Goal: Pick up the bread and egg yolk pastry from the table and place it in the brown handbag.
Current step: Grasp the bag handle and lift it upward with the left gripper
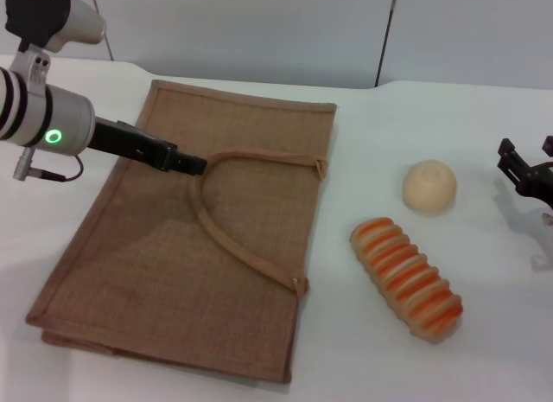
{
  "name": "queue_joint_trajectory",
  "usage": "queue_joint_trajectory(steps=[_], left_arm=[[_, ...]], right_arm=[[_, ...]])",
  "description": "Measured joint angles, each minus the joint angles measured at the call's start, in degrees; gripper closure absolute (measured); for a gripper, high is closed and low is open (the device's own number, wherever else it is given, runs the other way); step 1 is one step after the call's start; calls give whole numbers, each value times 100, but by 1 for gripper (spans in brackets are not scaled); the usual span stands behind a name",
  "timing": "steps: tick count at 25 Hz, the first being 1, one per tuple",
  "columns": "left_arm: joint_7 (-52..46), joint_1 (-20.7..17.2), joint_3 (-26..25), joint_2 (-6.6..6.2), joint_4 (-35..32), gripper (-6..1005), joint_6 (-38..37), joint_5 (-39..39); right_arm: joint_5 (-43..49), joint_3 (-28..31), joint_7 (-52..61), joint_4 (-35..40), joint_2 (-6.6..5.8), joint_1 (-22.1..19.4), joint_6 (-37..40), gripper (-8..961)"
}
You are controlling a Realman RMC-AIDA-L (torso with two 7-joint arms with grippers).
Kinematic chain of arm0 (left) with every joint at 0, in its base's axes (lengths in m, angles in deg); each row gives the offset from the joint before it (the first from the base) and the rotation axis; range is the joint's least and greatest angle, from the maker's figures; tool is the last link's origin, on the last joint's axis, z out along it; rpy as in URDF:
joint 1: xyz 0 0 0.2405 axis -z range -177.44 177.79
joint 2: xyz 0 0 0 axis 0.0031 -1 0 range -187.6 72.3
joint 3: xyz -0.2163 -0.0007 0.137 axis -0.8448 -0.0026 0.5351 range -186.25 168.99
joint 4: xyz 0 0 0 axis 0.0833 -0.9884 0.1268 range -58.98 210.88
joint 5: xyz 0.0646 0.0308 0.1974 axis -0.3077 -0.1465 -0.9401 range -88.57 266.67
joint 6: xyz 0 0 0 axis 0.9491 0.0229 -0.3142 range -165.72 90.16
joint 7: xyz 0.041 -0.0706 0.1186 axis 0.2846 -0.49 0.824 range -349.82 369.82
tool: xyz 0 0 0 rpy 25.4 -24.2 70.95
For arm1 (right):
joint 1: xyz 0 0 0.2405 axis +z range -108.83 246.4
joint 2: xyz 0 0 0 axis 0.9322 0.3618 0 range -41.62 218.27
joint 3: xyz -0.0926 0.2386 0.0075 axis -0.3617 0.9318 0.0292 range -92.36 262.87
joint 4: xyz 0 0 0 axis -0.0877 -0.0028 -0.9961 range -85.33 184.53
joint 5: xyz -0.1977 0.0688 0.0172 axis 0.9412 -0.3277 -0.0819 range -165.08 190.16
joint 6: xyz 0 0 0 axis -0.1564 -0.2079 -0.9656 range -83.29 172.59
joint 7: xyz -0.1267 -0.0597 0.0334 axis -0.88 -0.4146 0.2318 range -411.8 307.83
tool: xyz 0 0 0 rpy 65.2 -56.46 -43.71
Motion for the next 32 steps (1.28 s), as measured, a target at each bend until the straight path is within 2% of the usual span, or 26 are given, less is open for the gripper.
queue_joint_trajectory(steps=[4,10,16,21,32], left_arm=[[-180,108,-1,-72,129,342,51,-17],[-384,305,-1,-247,502,343,73,-34],[-397,433,28,-270,598,343,98,-108],[-464,602,20,-244,663,461,127,-454],[-681,856,50,-213,912,477,98,-895]], right_arm=[[0,-3,2,0,1,29,36,230],[0,-5,4,0,9,43,40,230],[0,1,5,0,3,57,41,230],[0,-8,5,0,2,110,41,230],[0,-5,5,0,9,117,40,231]])
